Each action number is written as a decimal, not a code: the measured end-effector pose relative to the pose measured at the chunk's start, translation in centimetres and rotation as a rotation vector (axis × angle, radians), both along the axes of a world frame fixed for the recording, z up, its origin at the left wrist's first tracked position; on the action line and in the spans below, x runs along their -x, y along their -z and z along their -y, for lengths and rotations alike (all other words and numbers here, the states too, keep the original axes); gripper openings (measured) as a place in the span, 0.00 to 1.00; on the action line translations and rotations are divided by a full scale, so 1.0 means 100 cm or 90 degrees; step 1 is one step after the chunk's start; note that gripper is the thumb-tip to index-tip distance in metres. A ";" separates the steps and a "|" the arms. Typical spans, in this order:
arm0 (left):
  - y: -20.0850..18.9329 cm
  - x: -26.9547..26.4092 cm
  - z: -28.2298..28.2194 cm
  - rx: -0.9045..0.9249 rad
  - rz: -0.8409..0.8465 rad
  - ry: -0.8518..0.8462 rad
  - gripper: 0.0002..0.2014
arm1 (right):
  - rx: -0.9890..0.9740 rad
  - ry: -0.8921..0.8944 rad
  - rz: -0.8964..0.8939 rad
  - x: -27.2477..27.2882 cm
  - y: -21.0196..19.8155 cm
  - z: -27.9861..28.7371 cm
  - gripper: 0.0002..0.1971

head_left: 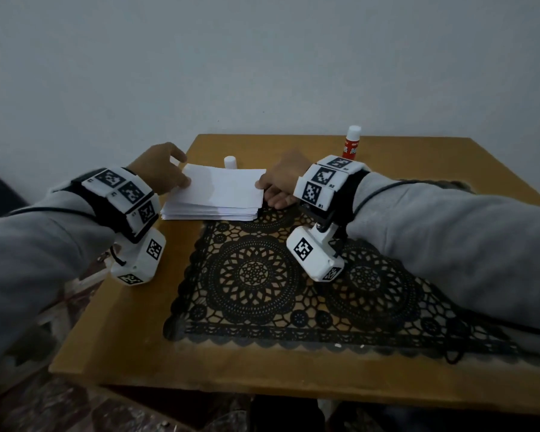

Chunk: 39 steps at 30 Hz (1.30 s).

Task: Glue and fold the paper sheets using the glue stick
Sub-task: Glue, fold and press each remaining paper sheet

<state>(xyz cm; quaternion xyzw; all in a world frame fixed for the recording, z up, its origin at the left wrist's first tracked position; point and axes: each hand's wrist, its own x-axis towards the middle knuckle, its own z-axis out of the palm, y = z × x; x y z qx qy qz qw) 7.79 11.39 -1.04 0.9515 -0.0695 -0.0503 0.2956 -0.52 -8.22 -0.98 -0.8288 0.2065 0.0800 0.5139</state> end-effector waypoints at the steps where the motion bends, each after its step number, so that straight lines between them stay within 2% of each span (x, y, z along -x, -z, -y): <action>1: 0.000 0.000 -0.001 -0.017 0.002 0.006 0.22 | 0.012 0.006 0.006 -0.001 0.001 0.000 0.11; 3: 0.001 0.002 -0.002 -0.047 -0.014 -0.011 0.19 | 0.022 0.003 0.015 -0.001 0.000 0.000 0.08; 4: 0.001 0.003 -0.002 -0.054 -0.032 -0.029 0.17 | -0.011 0.010 0.020 0.000 -0.001 0.000 0.05; 6: 0.001 0.004 -0.002 -0.069 -0.062 -0.050 0.14 | -0.092 0.027 0.019 0.003 -0.004 -0.001 0.10; 10: -0.003 0.004 0.000 -0.100 -0.111 -0.081 0.17 | -0.182 0.024 -0.032 0.010 -0.010 -0.002 0.19; 12: -0.004 0.003 0.001 -0.115 -0.129 -0.103 0.16 | -0.208 0.041 -0.025 0.012 -0.011 -0.002 0.20; 15: 0.000 -0.003 -0.003 -0.053 -0.168 -0.131 0.17 | -0.236 0.044 -0.030 0.016 -0.008 0.000 0.20; 18: 0.001 -0.001 -0.001 -0.041 -0.200 -0.153 0.22 | -0.248 0.041 -0.036 0.017 -0.007 0.004 0.19; 22: -0.001 0.005 0.008 -0.047 -0.190 -0.172 0.31 | -0.265 0.051 -0.042 0.020 -0.005 0.007 0.16; 27: -0.007 0.007 0.012 -0.072 -0.174 -0.161 0.32 | -0.273 0.059 -0.028 0.022 0.002 0.010 0.15; 33: -0.009 0.016 0.020 -0.163 -0.144 -0.134 0.33 | -0.243 0.045 -0.035 0.030 -0.001 0.012 0.18; 36: -0.009 0.020 0.024 -0.145 -0.142 -0.133 0.34 | -0.239 0.038 -0.030 0.034 -0.002 0.013 0.17; 39: -0.009 0.022 0.025 -0.072 -0.169 -0.160 0.33 | -0.238 0.041 -0.016 0.037 -0.001 0.014 0.18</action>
